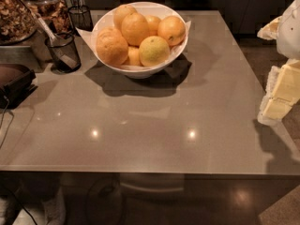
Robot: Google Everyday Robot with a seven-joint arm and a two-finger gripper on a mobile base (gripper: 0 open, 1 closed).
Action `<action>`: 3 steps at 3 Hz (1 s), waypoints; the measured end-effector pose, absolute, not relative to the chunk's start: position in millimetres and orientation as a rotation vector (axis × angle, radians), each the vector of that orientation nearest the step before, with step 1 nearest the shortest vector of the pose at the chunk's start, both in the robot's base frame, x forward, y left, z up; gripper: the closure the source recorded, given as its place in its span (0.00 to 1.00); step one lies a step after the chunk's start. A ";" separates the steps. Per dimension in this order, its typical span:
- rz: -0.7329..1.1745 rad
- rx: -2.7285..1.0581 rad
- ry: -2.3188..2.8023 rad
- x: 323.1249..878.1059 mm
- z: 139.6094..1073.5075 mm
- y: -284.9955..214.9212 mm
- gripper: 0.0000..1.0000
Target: Pick orange from white bowl
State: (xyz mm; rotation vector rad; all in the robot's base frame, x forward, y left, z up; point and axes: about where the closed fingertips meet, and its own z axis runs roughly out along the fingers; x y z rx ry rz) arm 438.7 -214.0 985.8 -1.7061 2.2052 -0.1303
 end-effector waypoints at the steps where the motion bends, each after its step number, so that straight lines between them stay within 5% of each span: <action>1: -0.130 -1.706 2.205 438.8 985.8 -214.0 0.00; 3: -0.087 -1.729 2.203 464.0 1000.7 -193.3 0.00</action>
Offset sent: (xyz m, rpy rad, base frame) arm 0.0194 0.0105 0.0073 0.0572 0.0579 -0.0229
